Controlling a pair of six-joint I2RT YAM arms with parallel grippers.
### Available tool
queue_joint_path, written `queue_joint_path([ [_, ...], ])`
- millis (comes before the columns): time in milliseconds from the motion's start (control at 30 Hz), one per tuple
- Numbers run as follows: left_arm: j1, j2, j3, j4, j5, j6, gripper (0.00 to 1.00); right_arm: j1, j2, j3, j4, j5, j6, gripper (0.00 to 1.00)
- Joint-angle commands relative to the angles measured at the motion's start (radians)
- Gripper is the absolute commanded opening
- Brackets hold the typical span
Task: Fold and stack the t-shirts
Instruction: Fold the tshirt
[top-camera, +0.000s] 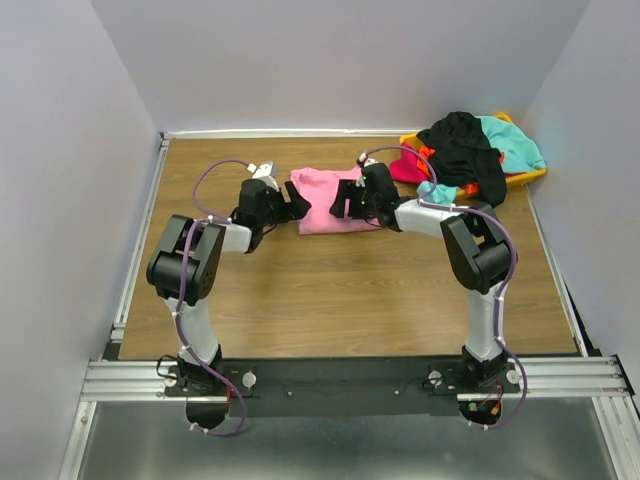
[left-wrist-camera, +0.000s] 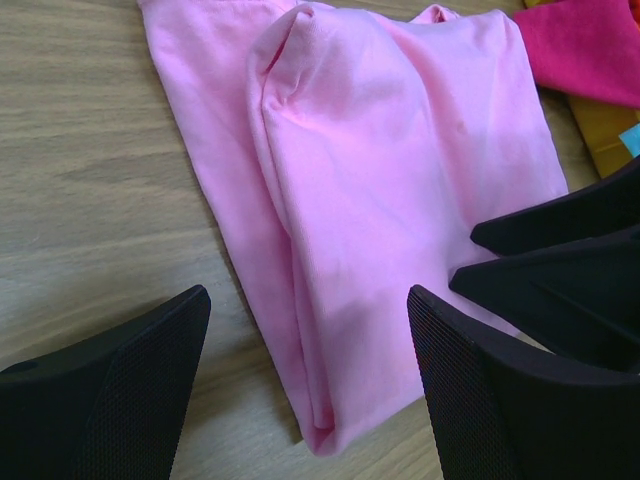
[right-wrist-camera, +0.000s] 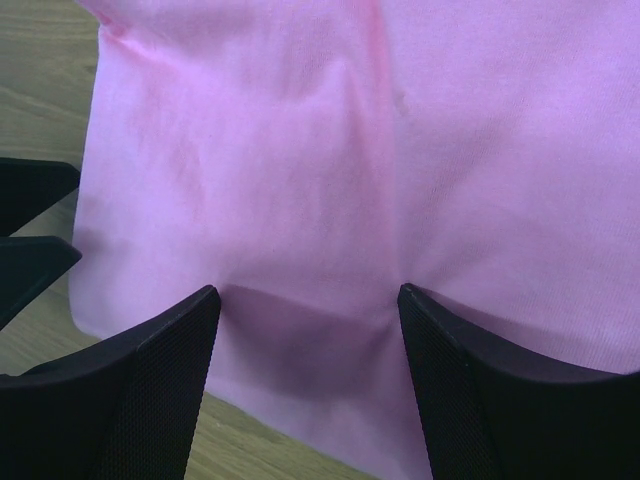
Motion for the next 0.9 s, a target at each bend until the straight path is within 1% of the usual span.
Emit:
queue_joint_path([
  [0, -0.007, 0.039, 0.042, -0.002, -0.017, -0.009, 0.88, -0.012, 0.045, -0.019, -0.050, 0.031, 0.016, 0.79],
  [333, -0.007, 0.096, 0.102, -0.062, -0.097, -0.030, 0.88, -0.013, 0.010, -0.034, -0.048, 0.015, 0.015, 0.79],
  [733, -0.042, 0.126, 0.145, -0.102, -0.099, -0.052, 0.88, -0.012, -0.015, -0.044, -0.050, -0.008, 0.018, 0.79],
  [867, -0.059, 0.154, 0.200, -0.156, -0.114, -0.052, 0.88, -0.012, -0.033, -0.051, -0.050, -0.015, 0.018, 0.79],
])
